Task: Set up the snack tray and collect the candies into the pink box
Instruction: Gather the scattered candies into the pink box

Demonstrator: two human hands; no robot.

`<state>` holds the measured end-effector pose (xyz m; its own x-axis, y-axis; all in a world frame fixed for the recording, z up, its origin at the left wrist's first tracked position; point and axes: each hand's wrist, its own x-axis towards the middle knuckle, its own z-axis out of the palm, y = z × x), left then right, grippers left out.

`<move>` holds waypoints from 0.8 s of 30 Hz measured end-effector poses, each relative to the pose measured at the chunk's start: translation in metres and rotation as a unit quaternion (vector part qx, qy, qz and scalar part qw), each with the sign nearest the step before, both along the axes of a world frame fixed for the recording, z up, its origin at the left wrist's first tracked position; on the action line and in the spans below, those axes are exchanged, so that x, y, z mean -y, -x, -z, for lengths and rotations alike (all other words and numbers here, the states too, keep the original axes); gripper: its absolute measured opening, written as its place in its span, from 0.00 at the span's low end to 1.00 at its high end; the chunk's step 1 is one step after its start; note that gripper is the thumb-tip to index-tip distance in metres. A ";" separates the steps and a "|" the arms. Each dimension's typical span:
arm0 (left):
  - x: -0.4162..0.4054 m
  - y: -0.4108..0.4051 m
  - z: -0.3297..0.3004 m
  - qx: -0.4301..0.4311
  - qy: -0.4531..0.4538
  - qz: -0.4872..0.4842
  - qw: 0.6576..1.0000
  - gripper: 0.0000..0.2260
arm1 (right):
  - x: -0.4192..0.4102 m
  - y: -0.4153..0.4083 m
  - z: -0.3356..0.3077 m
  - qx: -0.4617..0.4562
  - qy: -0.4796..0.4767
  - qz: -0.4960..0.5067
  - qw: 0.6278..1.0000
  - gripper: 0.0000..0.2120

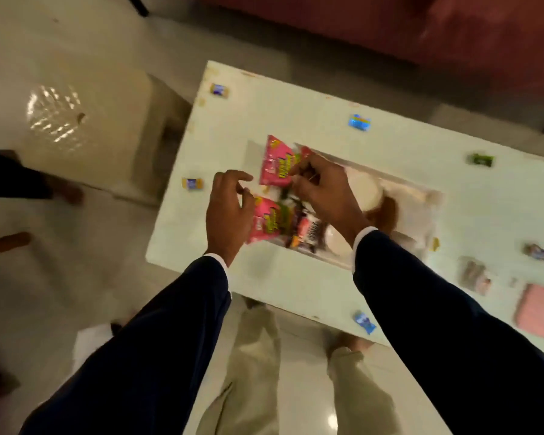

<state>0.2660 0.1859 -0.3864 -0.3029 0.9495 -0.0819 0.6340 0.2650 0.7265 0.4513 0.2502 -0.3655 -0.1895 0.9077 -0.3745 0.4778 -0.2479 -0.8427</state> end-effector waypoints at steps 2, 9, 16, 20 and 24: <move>0.000 0.059 0.013 -0.011 0.045 -0.039 0.998 0.12 | -0.018 0.049 0.009 0.004 0.001 -0.040 0.999 0.05; -0.039 0.162 0.074 -0.086 0.231 0.040 0.968 0.20 | -0.091 0.164 0.061 0.145 -0.042 -0.175 0.973 0.12; -0.046 0.179 0.113 -0.098 0.140 0.115 0.978 0.07 | -0.191 0.195 0.089 0.319 -0.120 -0.218 0.914 0.27; -0.045 0.183 0.120 0.057 0.161 0.011 0.985 0.09 | -0.220 0.214 0.101 0.366 -0.105 -0.302 0.874 0.31; -0.047 0.183 0.120 0.232 0.201 -0.108 0.946 0.13 | -0.198 0.227 0.114 0.369 -0.152 -0.289 0.870 0.21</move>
